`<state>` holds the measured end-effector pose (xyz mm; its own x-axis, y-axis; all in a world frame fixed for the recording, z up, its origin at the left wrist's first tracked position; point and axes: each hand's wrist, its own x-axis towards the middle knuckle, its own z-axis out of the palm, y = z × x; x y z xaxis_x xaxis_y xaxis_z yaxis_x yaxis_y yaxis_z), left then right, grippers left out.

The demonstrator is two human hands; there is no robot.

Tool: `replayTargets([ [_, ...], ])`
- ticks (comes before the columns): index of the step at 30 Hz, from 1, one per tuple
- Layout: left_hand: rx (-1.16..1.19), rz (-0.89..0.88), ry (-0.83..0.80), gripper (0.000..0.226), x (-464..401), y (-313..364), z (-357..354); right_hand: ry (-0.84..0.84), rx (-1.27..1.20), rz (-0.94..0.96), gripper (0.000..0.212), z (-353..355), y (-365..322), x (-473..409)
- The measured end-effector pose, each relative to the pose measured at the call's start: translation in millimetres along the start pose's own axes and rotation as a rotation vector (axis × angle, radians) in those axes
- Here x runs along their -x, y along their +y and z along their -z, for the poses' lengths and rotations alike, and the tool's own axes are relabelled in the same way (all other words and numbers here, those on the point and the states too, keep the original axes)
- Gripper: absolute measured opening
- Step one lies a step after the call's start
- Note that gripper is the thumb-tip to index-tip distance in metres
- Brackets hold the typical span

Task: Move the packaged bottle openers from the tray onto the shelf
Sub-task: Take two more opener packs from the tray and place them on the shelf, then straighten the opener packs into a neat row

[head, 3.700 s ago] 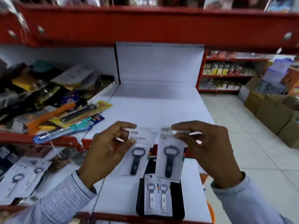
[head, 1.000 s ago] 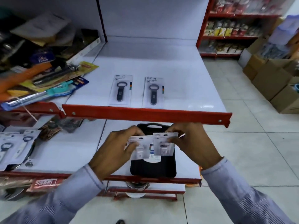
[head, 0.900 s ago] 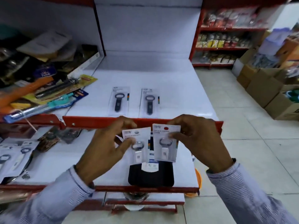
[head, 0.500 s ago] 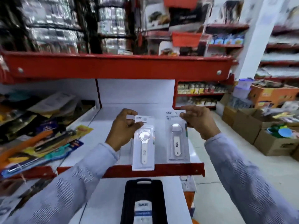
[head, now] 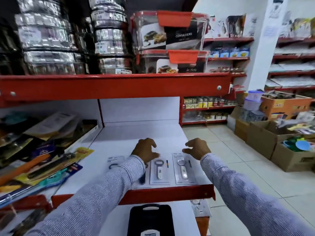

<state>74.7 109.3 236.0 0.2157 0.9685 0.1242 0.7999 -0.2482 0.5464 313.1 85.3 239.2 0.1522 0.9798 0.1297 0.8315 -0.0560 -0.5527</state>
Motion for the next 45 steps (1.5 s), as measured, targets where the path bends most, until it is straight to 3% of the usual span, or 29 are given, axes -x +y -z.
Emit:
replayTargets([
  [4,-0.240,-0.162,-0.258,0.064,5,11,20,-0.301,0.177,0.182,0.055,11,-6,4],
  [6,-0.340,-0.169,-0.417,0.079,9,16,24,-0.458,0.374,0.222,0.061,13,-13,11],
  [8,-0.386,-0.161,-0.490,0.085,14,16,20,-0.515,0.421,0.237,0.061,14,-15,15],
  [18,-0.314,-0.224,-0.471,0.085,39,12,11,-0.520,0.328,0.300,0.058,12,-10,32],
  [33,-0.307,-0.190,-0.455,0.087,48,18,6,-0.527,0.385,0.241,0.062,8,-18,35],
  [38,-0.306,-0.111,-0.438,0.088,37,2,34,-0.550,0.352,0.239,0.073,8,-24,40],
  [42,-0.477,-0.025,-0.553,0.093,36,-15,53,-0.595,0.390,0.272,0.075,5,-33,43],
  [45,-0.428,-0.043,-0.564,0.119,39,-24,53,-0.642,0.532,0.323,0.070,4,-42,44],
])
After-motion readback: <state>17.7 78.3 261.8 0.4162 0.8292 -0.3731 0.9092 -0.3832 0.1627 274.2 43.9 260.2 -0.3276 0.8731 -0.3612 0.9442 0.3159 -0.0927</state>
